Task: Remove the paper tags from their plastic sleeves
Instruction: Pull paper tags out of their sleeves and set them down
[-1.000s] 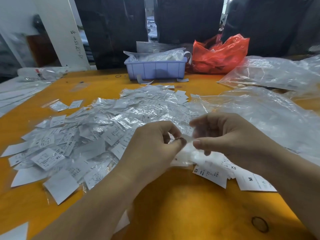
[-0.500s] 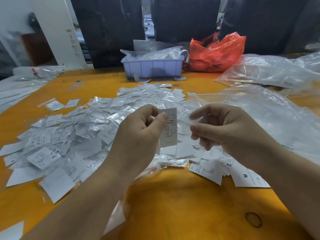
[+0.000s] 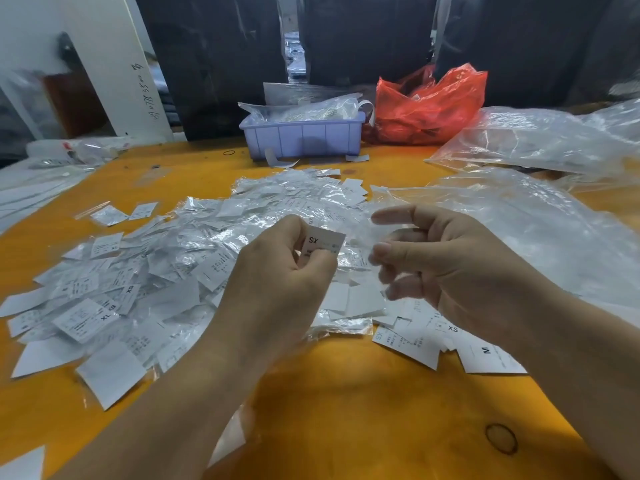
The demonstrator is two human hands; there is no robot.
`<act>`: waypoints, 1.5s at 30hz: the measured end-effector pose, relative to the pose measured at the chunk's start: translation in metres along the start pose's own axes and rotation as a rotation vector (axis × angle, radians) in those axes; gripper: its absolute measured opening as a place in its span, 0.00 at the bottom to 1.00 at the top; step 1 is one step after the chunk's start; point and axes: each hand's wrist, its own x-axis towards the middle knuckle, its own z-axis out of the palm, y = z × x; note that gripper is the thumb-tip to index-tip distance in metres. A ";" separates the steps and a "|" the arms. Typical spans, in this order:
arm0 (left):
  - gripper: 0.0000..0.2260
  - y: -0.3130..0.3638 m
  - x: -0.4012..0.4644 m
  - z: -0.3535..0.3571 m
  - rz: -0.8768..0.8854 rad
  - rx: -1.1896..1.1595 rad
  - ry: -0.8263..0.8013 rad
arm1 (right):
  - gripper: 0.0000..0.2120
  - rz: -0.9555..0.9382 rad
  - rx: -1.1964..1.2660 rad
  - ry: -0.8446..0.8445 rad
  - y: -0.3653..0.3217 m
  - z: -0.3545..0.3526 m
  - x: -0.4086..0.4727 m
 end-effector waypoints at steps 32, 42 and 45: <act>0.08 0.007 -0.005 -0.001 0.004 -0.398 -0.385 | 0.14 -0.225 -0.006 0.266 0.005 0.000 0.004; 0.06 0.006 -0.002 0.002 -0.091 -0.528 -0.385 | 0.14 -0.240 -0.067 0.213 0.007 0.004 0.000; 0.06 0.006 -0.001 0.000 -0.098 -0.534 -0.380 | 0.12 -0.240 -0.060 0.203 0.007 0.006 -0.001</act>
